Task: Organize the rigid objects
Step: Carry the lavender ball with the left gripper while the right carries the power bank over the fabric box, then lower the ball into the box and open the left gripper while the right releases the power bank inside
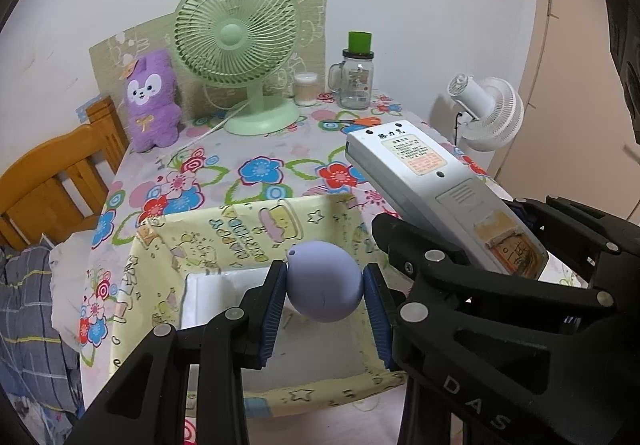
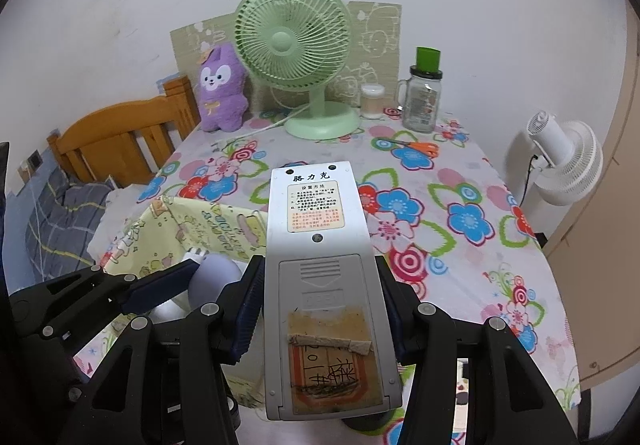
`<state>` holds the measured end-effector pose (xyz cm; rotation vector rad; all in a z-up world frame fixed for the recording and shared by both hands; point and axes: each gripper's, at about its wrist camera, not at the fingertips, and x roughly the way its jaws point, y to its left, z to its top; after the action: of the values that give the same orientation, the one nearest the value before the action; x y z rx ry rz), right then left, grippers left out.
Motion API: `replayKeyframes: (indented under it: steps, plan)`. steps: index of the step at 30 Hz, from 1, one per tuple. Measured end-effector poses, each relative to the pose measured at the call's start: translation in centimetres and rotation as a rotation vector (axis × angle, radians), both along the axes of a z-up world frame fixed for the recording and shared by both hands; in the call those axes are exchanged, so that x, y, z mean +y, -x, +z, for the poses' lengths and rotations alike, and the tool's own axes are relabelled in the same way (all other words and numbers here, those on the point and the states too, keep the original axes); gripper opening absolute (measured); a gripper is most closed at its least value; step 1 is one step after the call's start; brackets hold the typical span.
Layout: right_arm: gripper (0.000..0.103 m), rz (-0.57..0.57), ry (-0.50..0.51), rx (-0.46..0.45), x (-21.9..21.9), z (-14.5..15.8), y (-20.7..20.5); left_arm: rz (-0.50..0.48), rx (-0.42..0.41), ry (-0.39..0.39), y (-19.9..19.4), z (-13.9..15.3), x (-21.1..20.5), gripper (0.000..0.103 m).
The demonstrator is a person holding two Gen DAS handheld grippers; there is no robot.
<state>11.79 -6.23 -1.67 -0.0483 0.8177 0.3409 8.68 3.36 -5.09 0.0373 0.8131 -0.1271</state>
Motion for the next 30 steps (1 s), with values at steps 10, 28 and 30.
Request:
replayKeyframes:
  steps: [10, 28, 30]
  plan:
    - [0.055, 0.025, -0.008, 0.018, 2.7, -0.7, -0.2, 0.030, 0.017, -0.008, 0.0, -0.7, 2.4, 0.040]
    - [0.055, 0.074, -0.005, 0.064, 7.2, -2.8, -0.8, 0.076, 0.066, 0.003, -0.5, -2.9, 6.4, 0.040]
    - [0.055, 0.077, 0.000, 0.075, 7.6, -3.2, -1.0, 0.079, 0.075, 0.007, -0.6, -3.3, 6.8, 0.040]
